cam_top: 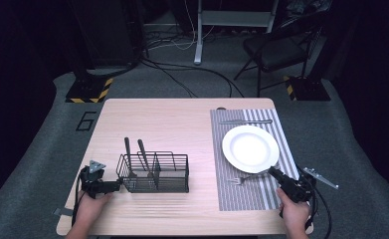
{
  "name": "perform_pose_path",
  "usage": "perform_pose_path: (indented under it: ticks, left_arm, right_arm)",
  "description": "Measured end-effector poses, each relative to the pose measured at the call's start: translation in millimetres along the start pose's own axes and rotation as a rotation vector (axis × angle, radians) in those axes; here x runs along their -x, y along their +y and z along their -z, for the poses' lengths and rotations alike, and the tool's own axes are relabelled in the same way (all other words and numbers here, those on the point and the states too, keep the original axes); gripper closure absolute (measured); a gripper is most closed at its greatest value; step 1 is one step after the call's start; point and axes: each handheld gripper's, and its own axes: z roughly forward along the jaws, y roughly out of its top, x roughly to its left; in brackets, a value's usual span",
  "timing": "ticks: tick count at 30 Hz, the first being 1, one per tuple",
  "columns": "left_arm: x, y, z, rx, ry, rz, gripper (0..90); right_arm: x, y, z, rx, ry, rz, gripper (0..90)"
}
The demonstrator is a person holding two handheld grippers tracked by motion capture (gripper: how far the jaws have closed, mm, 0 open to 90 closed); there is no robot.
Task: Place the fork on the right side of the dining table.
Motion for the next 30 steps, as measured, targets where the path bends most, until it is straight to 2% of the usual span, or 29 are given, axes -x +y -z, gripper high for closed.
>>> perform_pose_path:
  ticks: [7,11,25,30]
  left_arm:
    - [-0.2,0.1,-0.1,0.001,0.001,-0.002,0.3]
    - [0.0,0.0,0.0,0.000,0.000,0.000,0.3]
    - [-0.1,0.0,-0.1,0.002,0.002,-0.001,0.4]
    - [-0.1,0.0,0.0,0.002,0.002,-0.002,0.4]
  right_arm:
    - [5.9,-2.7,0.2,0.002,0.003,-0.070,81.0]
    - [9.3,-5.9,1.1,0.007,0.007,-0.138,81.6]
    - [24.9,-15.5,0.3,0.027,0.015,-0.328,83.0]
    - [27.1,-17.1,-0.5,0.028,0.014,-0.350,83.0]
